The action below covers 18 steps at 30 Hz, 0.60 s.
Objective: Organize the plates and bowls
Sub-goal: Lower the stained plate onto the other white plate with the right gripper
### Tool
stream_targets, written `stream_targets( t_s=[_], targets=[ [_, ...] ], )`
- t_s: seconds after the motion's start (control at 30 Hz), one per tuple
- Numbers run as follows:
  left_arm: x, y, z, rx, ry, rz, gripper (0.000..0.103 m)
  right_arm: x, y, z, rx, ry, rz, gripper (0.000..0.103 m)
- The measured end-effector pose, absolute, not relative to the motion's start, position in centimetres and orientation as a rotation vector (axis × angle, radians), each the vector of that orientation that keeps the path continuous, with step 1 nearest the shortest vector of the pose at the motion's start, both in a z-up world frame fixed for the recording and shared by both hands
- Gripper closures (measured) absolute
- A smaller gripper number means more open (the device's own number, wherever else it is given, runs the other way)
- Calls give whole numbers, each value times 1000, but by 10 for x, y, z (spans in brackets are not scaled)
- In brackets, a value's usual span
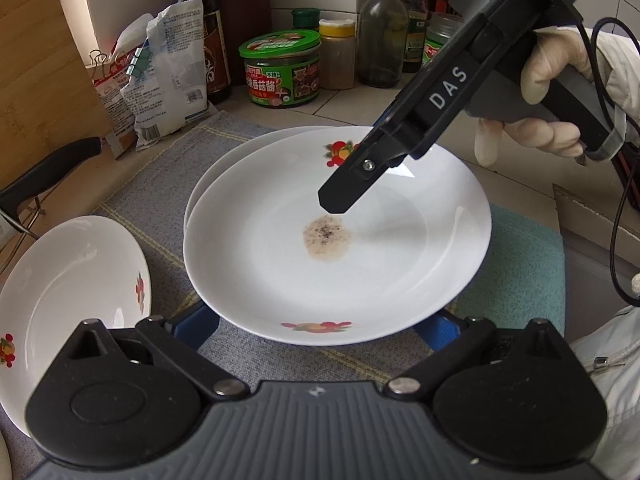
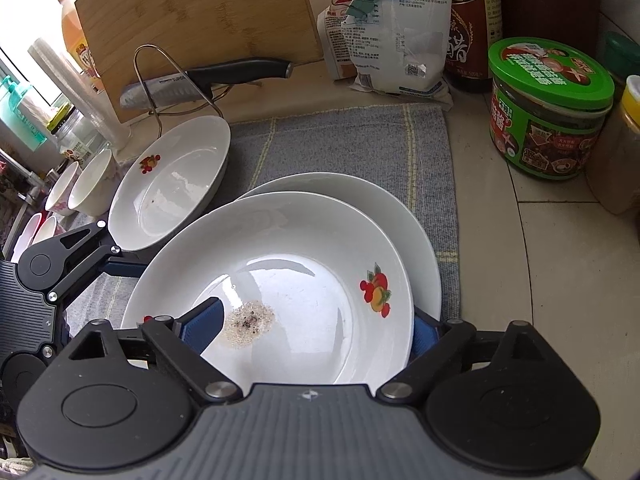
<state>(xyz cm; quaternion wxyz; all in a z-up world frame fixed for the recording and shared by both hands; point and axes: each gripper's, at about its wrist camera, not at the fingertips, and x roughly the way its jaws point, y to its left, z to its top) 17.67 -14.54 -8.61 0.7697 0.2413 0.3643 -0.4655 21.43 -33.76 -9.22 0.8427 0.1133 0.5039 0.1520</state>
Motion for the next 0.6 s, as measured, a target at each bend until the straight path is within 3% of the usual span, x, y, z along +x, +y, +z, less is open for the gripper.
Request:
stream_targets(
  t_s=[0.6],
  targets=[
    [172, -145, -90, 547, 791, -1037, 1, 194, -340, -81, 271, 1056, 283, 6]
  ],
)
